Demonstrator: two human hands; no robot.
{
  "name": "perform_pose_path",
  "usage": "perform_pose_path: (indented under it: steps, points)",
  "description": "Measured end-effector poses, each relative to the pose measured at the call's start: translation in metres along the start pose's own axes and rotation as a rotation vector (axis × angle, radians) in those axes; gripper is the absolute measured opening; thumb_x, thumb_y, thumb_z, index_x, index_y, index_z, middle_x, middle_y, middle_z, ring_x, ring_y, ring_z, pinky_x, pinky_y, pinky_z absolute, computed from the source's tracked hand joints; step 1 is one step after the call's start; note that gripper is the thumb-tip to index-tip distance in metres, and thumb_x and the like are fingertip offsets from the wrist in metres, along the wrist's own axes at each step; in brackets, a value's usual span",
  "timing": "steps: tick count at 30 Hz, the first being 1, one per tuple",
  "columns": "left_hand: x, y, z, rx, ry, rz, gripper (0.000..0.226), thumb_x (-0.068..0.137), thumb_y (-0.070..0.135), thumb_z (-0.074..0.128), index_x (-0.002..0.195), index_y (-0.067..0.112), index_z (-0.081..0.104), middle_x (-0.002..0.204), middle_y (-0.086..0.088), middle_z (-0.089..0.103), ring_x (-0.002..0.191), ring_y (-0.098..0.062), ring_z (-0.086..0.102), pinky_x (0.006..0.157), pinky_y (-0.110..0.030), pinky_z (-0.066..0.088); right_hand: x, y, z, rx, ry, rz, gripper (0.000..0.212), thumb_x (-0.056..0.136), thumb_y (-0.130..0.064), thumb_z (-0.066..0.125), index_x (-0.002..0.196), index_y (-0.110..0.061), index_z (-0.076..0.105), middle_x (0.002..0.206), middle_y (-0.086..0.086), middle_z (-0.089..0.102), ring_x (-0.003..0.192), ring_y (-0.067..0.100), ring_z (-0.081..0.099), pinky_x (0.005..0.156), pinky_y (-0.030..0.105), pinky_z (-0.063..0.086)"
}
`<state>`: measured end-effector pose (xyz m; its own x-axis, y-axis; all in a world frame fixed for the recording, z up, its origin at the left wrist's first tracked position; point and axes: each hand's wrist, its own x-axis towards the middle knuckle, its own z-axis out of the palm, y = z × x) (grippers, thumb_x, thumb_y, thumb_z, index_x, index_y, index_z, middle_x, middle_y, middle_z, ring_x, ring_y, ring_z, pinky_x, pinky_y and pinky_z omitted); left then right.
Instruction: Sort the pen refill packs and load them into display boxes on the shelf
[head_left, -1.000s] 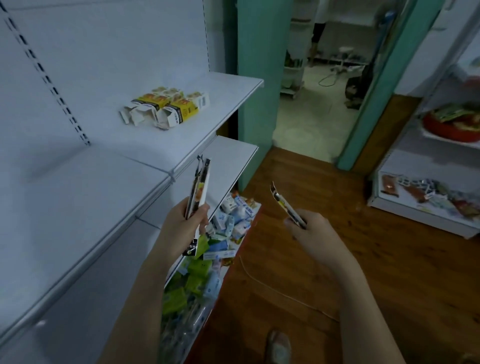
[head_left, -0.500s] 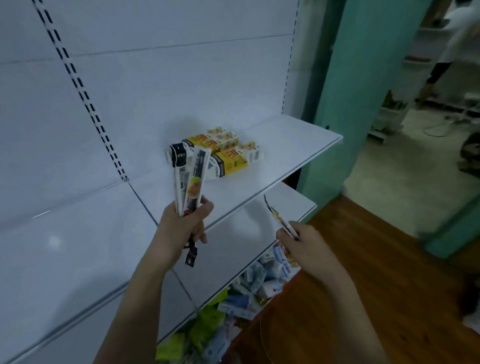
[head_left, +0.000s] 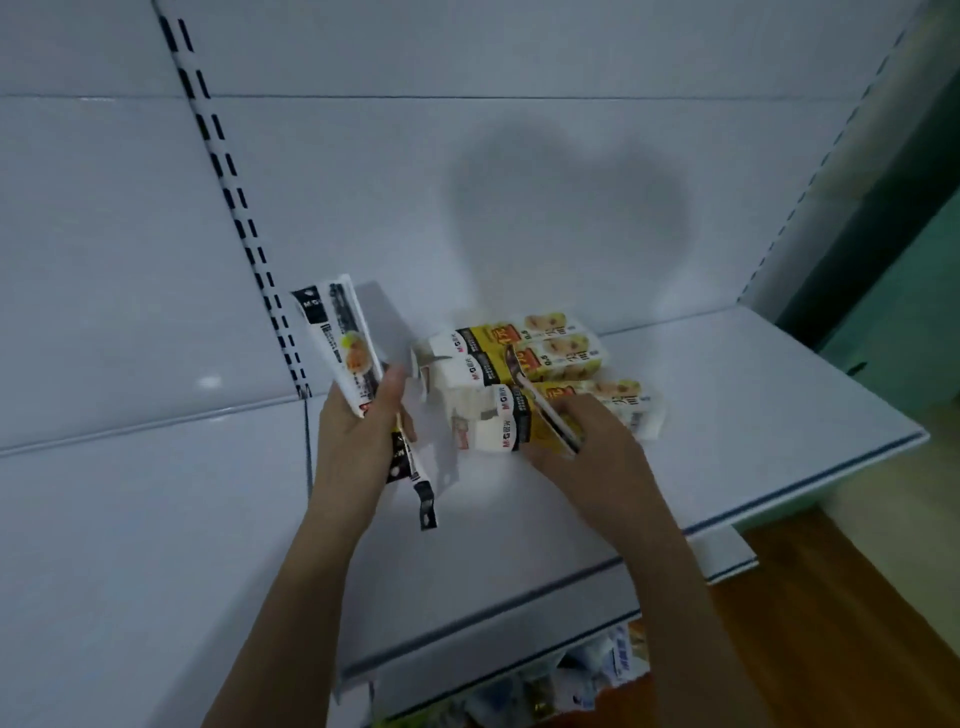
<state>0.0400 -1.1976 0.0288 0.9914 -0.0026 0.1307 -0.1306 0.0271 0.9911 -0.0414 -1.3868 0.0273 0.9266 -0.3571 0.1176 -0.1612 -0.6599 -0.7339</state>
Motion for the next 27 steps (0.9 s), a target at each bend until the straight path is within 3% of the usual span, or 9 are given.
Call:
perform_pose_path:
  steps: [2, 6, 8, 11, 16, 18, 22, 24, 27]
  points:
    - [0.007, -0.001, 0.006, 0.042, 0.082, 0.043, 0.019, 0.099, 0.023, 0.055, 0.086, 0.010, 0.056, 0.064, -0.008, 0.059, 0.047, -0.004, 0.055, 0.045, -0.014, 0.042, 0.020, -0.002, -0.004, -0.048, -0.024, -0.085, 0.044, 0.081, -0.032, 0.077, 0.120, -0.026, 0.058, 0.116, -0.012, 0.056, 0.097, 0.008, 0.054, 0.081, 0.031, 0.047]
    - [0.010, -0.010, 0.015, 0.148, 0.237, 0.037, 0.028, 0.100, 0.039, 0.050, 0.085, 0.015, 0.055, 0.077, -0.025, 0.061, 0.060, -0.019, 0.057, 0.053, -0.030, 0.044, 0.049, 0.000, -0.017, -0.142, -0.262, -0.187, 0.067, 0.076, -0.034, 0.082, 0.136, -0.029, 0.051, 0.126, -0.017, 0.051, 0.105, 0.010, 0.055, 0.090, 0.036, 0.049]
    - [0.006, -0.008, 0.024, 0.140, 0.302, 0.019, 0.032, 0.101, 0.042, 0.045, 0.088, 0.015, 0.056, 0.072, -0.021, 0.057, 0.058, -0.019, 0.053, 0.052, -0.032, 0.040, 0.059, 0.004, -0.022, -0.180, -0.366, -0.234, 0.058, 0.075, -0.031, 0.083, 0.127, -0.031, 0.057, 0.119, -0.021, 0.053, 0.101, 0.010, 0.059, 0.087, 0.037, 0.052]
    - [-0.002, 0.000, 0.040, 0.101, 0.417, 0.003, 0.031, 0.101, 0.035, 0.046, 0.084, 0.010, 0.053, 0.063, -0.009, 0.044, 0.052, -0.018, 0.041, 0.047, -0.029, 0.032, 0.073, 0.008, -0.027, -0.242, -0.390, -0.310, 0.045, 0.076, -0.035, 0.082, 0.116, -0.029, 0.061, 0.103, -0.017, 0.048, 0.092, 0.013, 0.058, 0.080, 0.040, 0.054]
    - [-0.026, 0.013, 0.061, 0.045, 0.534, 0.023, 0.014, 0.094, 0.016, 0.047, 0.081, 0.012, 0.045, 0.067, -0.012, 0.042, 0.051, -0.017, 0.036, 0.042, -0.027, 0.030, 0.076, 0.019, -0.032, -0.305, -0.480, -0.378, 0.036, 0.079, -0.038, 0.079, 0.108, -0.027, 0.063, 0.119, -0.010, 0.041, 0.090, 0.015, 0.058, 0.080, 0.043, 0.055]
    - [-0.035, 0.019, 0.068, 0.018, 0.563, 0.057, 0.012, 0.097, 0.017, 0.047, 0.086, 0.013, 0.045, 0.070, -0.006, 0.046, 0.058, -0.018, 0.042, 0.047, -0.029, 0.038, 0.078, 0.021, -0.037, -0.281, -0.503, -0.392, 0.033, 0.077, -0.039, 0.079, 0.103, -0.027, 0.063, 0.112, -0.009, 0.045, 0.086, 0.015, 0.058, 0.077, 0.043, 0.055]
    - [-0.046, 0.027, 0.073, -0.082, 0.544, 0.130, 0.019, 0.102, 0.032, 0.047, 0.114, 0.017, 0.045, 0.095, -0.007, 0.054, 0.086, -0.022, 0.055, 0.076, -0.039, 0.054, 0.082, 0.021, -0.056, -0.112, -0.564, -0.381, 0.032, 0.076, -0.037, 0.082, 0.097, -0.030, 0.059, 0.087, -0.012, 0.062, 0.077, 0.010, 0.061, 0.067, 0.034, 0.053]
    - [-0.048, 0.035, 0.075, -0.207, 0.517, 0.138, 0.019, 0.103, 0.028, 0.046, 0.119, 0.017, 0.042, 0.097, -0.009, 0.056, 0.085, -0.021, 0.058, 0.077, -0.038, 0.054, 0.082, 0.017, -0.066, -0.002, -0.599, -0.370, 0.035, 0.075, -0.031, 0.083, 0.101, -0.030, 0.059, 0.088, -0.015, 0.065, 0.079, 0.006, 0.062, 0.072, 0.034, 0.054]
    - [-0.048, 0.059, 0.084, -0.388, 0.465, 0.213, 0.007, 0.104, 0.017, 0.044, 0.109, 0.019, 0.039, 0.086, -0.005, 0.057, 0.078, -0.022, 0.061, 0.078, -0.040, 0.056, 0.079, 0.008, -0.076, 0.196, -0.626, -0.354, 0.049, 0.072, -0.027, 0.086, 0.111, -0.036, 0.058, 0.096, -0.021, 0.068, 0.087, -0.003, 0.063, 0.082, 0.030, 0.055]
